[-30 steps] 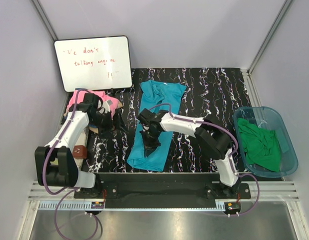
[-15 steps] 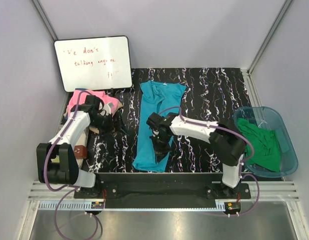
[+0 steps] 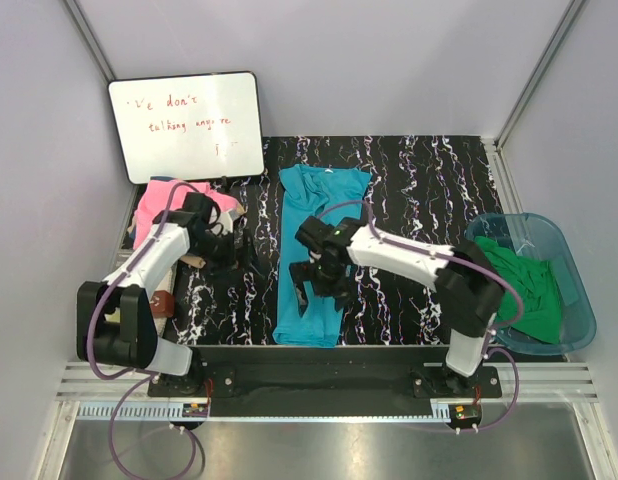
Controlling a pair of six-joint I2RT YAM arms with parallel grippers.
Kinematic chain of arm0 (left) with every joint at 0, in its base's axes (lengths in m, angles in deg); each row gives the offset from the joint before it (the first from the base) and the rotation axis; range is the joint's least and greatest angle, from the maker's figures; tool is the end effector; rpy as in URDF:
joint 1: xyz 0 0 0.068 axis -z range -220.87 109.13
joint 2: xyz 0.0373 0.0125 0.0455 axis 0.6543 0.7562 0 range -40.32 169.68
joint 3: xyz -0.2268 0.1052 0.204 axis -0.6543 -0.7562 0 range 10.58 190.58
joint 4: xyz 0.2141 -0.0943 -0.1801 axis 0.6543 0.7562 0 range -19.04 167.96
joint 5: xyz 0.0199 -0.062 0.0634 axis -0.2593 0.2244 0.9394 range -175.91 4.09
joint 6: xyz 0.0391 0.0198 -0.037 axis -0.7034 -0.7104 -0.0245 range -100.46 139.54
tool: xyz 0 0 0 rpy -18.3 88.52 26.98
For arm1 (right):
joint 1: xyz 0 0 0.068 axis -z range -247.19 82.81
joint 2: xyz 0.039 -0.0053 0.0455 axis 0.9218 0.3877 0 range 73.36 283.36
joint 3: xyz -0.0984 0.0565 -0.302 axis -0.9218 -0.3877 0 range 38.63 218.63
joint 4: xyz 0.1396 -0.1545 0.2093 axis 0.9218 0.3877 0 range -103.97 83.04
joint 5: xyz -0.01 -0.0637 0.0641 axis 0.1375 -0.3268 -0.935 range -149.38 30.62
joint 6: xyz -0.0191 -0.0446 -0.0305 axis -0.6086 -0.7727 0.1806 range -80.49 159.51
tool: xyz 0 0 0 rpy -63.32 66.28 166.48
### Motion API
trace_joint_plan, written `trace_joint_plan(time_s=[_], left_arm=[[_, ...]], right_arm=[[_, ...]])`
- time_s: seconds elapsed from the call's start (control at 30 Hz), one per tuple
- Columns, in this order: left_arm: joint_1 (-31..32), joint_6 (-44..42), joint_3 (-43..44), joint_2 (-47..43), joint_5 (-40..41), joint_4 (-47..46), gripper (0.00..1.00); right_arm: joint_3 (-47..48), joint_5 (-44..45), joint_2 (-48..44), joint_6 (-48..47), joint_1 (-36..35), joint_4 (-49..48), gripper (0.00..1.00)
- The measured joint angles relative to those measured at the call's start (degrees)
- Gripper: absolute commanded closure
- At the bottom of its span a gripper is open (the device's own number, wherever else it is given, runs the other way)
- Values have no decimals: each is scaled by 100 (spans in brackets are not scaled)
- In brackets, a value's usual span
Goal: Fold and stack the t-shirts
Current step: Rotate the tshirt 90 degrees
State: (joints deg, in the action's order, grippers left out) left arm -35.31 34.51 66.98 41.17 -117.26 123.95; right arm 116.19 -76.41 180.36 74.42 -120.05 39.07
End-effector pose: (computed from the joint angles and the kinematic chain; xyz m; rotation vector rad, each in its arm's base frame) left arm 0.2722 -0.0478 0.2542 -0.1541 2.9126 -0.8593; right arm 0.2326 0.3268 0.2174 0.4963 -2.9538 -0.4598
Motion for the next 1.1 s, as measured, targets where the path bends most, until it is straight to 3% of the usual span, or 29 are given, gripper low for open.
trace_joint_plan(time_s=[0.13,0.27,0.5,0.73,1.1], left_arm=[[448,31,114,17,87,-33,1],[684,131,787,444,184,-61,1],[1019,313,2074,1655,337,-326,1],[1429,509,2518,2149,356,-238,1],[1423,789,4968,3589,629,105,1]], right_arm=[[391,466,-695,-116,275,-11,0],[680,778,-844,-417,1043,-55,0],[1554,1034,518,-1097,2393,-52,0],[2260,833,1390,-1460,2643,70,0],[5012,35,2494,-1764,3482,79,0]])
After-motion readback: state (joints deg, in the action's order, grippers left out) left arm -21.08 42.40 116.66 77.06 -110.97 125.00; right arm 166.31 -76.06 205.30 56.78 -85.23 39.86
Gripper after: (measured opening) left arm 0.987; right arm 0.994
